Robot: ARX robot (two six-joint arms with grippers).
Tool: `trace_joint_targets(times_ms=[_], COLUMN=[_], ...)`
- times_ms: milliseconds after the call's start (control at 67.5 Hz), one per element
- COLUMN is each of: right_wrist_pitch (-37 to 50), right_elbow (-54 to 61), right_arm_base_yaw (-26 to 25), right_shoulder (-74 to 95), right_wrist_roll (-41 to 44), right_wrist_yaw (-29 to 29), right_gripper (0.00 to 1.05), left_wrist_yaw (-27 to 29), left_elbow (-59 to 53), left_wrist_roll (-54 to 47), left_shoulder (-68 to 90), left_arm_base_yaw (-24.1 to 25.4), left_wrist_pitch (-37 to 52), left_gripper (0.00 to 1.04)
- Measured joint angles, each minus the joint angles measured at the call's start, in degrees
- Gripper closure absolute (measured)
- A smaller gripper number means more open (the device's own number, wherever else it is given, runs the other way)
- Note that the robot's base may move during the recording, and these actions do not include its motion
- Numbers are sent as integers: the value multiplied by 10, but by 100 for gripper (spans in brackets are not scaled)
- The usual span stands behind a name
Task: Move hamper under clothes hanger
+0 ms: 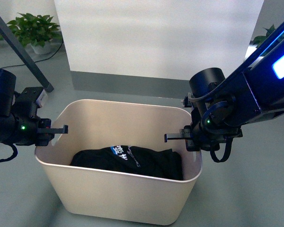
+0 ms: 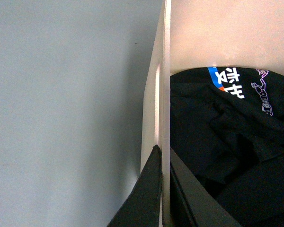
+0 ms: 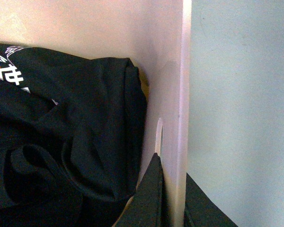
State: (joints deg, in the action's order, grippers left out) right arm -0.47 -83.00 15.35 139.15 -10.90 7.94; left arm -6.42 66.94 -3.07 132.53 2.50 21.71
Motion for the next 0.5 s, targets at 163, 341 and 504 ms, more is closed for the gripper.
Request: trace_joint_targets(times_ms=[163, 341, 504], right_wrist_pitch=[0, 0, 0], right_elbow=[0, 0, 0], right_arm_base_yaw=[-7, -14, -11], right_shoulder=[0, 0, 0], right_wrist_roll=[0, 0, 0], right_wrist_yaw=[6, 8, 8], right_gripper=[102, 102, 102], left_wrist_yaw=[-2, -7, -4], left_elbow=[0, 0, 0], left_wrist_roll=[0, 0, 0], left_shoulder=[0, 0, 0], left_arm_base_yaw=[-6, -11, -10], left_wrist_pitch=[0, 0, 0], left_gripper=[101, 101, 101])
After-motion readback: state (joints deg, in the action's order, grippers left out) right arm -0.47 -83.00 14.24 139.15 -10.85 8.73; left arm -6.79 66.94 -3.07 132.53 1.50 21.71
